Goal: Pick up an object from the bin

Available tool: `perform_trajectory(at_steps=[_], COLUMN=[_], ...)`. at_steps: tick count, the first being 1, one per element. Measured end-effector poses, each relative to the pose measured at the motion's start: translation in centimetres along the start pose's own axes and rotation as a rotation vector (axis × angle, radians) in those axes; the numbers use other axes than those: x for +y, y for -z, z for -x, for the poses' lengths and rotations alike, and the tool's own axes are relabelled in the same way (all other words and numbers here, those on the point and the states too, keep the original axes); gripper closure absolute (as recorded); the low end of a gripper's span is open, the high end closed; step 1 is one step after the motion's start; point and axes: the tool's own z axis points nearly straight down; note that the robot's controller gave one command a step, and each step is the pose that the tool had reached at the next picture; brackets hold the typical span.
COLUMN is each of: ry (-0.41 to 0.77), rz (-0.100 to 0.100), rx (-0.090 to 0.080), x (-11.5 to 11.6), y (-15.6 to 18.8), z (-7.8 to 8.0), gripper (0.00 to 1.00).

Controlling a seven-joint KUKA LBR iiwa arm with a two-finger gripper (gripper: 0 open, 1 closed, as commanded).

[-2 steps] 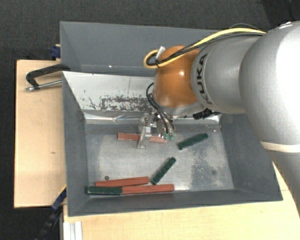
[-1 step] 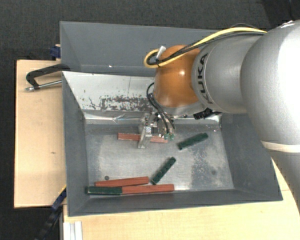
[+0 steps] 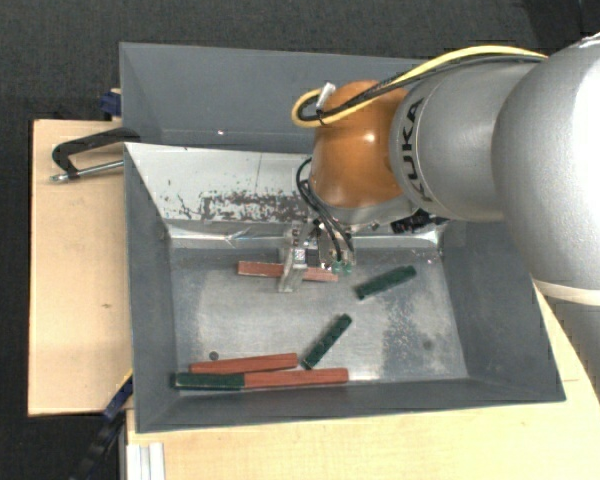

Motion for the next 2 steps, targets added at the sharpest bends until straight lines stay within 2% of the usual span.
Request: perform_trajectory(at_steps=[2], ry=[0.000], rz=[0.002], rx=[-0.011], x=[0.10], y=[1.93], z=[0.26], gripper=[1.00])
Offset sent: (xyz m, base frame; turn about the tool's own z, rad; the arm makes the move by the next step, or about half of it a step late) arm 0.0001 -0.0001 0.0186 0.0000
